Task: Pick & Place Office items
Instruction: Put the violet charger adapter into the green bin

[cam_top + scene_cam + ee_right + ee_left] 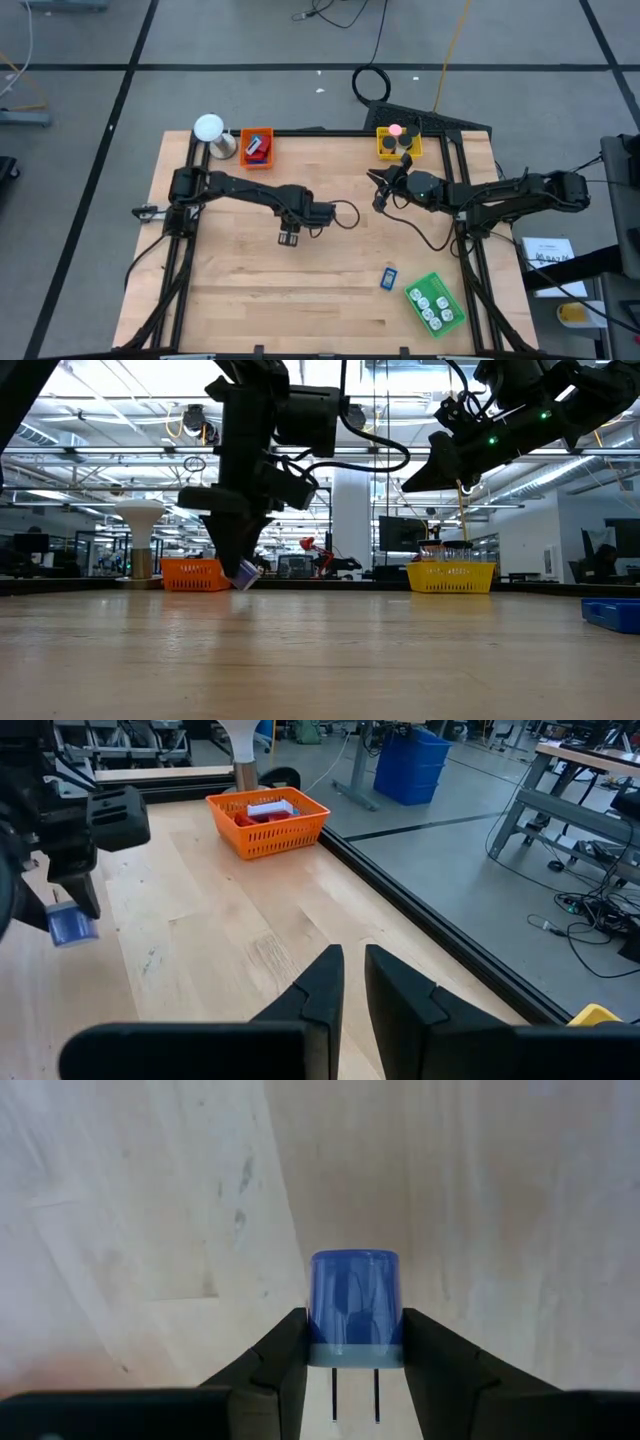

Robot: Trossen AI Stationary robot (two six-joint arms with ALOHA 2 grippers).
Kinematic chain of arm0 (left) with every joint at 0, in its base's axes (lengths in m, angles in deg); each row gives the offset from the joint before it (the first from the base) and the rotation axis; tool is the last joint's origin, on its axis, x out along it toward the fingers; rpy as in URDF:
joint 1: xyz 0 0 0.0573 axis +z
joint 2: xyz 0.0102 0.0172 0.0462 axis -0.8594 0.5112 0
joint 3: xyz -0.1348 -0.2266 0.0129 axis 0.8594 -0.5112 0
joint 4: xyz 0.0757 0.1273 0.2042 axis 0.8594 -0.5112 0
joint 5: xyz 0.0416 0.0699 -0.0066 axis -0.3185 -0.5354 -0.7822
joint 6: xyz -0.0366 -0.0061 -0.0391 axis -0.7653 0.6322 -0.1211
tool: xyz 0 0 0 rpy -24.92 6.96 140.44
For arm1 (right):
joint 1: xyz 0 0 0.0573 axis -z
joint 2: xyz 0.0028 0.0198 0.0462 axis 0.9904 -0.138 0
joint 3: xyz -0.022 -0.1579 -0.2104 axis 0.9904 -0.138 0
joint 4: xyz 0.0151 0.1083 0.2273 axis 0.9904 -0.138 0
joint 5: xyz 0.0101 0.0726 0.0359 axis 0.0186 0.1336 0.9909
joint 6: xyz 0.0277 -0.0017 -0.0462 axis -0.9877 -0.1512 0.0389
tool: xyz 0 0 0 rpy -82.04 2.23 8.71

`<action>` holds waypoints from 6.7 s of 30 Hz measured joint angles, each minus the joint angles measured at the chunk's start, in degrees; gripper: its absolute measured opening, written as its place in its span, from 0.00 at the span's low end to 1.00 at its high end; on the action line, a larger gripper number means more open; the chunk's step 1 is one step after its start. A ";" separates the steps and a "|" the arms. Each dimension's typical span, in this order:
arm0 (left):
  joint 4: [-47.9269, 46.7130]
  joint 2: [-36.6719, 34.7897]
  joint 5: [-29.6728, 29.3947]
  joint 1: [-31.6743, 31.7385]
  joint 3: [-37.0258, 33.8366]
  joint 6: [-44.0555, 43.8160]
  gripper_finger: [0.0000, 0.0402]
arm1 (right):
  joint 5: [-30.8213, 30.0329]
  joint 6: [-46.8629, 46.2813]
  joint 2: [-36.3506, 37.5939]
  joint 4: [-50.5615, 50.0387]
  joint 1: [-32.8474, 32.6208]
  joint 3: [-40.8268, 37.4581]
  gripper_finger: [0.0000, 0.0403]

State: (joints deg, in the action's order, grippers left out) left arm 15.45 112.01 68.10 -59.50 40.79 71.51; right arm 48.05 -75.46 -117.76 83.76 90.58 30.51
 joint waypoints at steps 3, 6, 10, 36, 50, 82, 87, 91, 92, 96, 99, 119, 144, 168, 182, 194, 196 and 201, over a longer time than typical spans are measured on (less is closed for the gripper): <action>-0.89 0.59 -1.42 -0.46 0.03 -0.34 0.33 | 0.00 0.00 0.00 0.00 0.00 0.00 0.10; -1.03 0.75 -1.41 -0.64 0.03 -0.41 0.33 | 0.00 0.00 0.00 0.00 0.00 0.00 0.10; -0.80 1.00 -0.69 -0.60 0.04 -0.81 0.34 | 0.00 0.00 0.00 -0.01 0.00 0.00 0.09; -4.05 2.06 -1.49 -0.90 0.07 -1.59 0.35 | 10.29 -5.88 -0.66 -0.33 0.32 0.02 0.08; -3.52 2.00 -1.38 -0.99 0.07 -1.87 0.50 | 10.29 -2.99 -0.83 1.29 -0.74 0.00 0.02; 19.14 -26.08 -0.42 -6.79 -25.72 -18.15 0.16 | 10.34 -2.97 -0.83 -0.03 -0.74 0.00 0.00; 34.68 -29.53 1.53 -6.81 -35.85 -24.40 0.22 | 10.34 -2.98 -0.83 0.71 -0.74 0.00 0.00; 37.70 -28.33 -2.91 -6.80 -38.61 -27.03 0.38 | 10.35 -2.99 -0.83 1.35 -0.75 0.00 0.00; 38.47 -28.04 -3.79 -6.78 -39.02 -27.20 0.42 | 10.36 -2.97 -0.83 1.31 -0.74 0.00 0.00; 43.52 -26.72 -4.41 -6.52 -40.27 -27.87 0.59 | 10.40 -2.99 -0.85 1.31 -0.76 0.00 0.00; 46.00 -25.06 -4.87 -5.89 -40.87 -27.99 0.66 | 10.46 -2.99 -0.85 1.27 -0.76 0.00 0.00; 44.08 -21.13 -2.37 -3.90 -31.76 -14.28 0.32 | 10.45 -2.99 -0.85 1.76 -0.76 -0.02 0.00; 57.97 3.09 8.40 -1.45 -9.62 -1.06 0.42 | 5.47 -13.28 -0.90 -12.36 -20.05 -0.02 0.00; 105.15 -19.71 6.67 -2.59 -53.60 -10.48 0.15 | 12.00 -22.68 -14.55 -39.35 -15.22 19.99 0.07; 133.60 -22.09 5.09 -2.86 -70.69 -12.00 0.01 | 20.16 -11.41 -39.75 -67.42 -5.08 51.72 0.47; 133.82 -22.09 5.13 -2.84 -70.33 -12.14 0.06 | 23.80 -10.16 -47.92 -70.84 -4.44 54.49 0.60; 133.83 -22.09 5.13 -2.84 -70.33 -12.39 0.06 | 23.78 -9.38 -48.52 -70.72 -4.44 54.49 0.59; 133.83 -22.07 5.13 -2.85 -70.33 -13.50 0.06 | 20.87 -8.50 -48.59 -70.29 -4.46 54.49 0.49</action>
State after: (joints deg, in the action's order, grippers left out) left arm 149.28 89.94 73.22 -62.35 -29.54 58.01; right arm 68.91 -83.96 -166.35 13.47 86.12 85.00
